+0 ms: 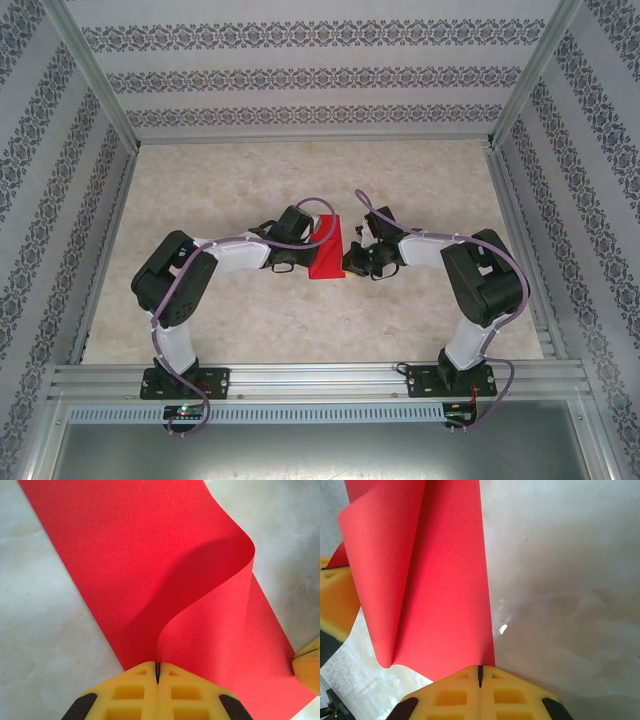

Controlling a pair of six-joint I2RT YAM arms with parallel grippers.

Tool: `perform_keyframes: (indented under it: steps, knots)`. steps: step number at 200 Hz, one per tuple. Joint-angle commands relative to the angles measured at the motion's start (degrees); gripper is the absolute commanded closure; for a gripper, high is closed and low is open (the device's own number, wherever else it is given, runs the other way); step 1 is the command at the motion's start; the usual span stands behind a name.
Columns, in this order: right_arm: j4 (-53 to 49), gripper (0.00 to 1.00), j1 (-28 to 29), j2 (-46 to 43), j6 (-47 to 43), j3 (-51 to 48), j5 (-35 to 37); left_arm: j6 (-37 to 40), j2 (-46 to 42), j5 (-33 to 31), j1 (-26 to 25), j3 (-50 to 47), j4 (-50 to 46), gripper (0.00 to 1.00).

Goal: Fold a paper plane with a square sheet of paper (fold left side to right side)
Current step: Fold the triangle a second time at the center of the table.

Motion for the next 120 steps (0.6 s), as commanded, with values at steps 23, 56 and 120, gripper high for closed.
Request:
perform_keyframes:
  steps: [23, 56, 120]
  knots:
    - [-3.0, 1.00, 0.9, 1.7, -1.3, 0.8, 1.8, 1.1, 1.5, 0.3, 0.7, 1.5, 0.4, 1.00]
    - [-3.6, 1.00, 0.9, 1.7, -1.6, 1.1, 2.0, 1.2, 1.5, 0.0, 0.7, 1.4, 0.1, 1.00]
    - [-4.8, 1.00, 0.8, 2.0, -2.0, 1.7, 2.4, 1.8, 1.3, -1.4, 0.8, 1.3, -1.2, 1.00]
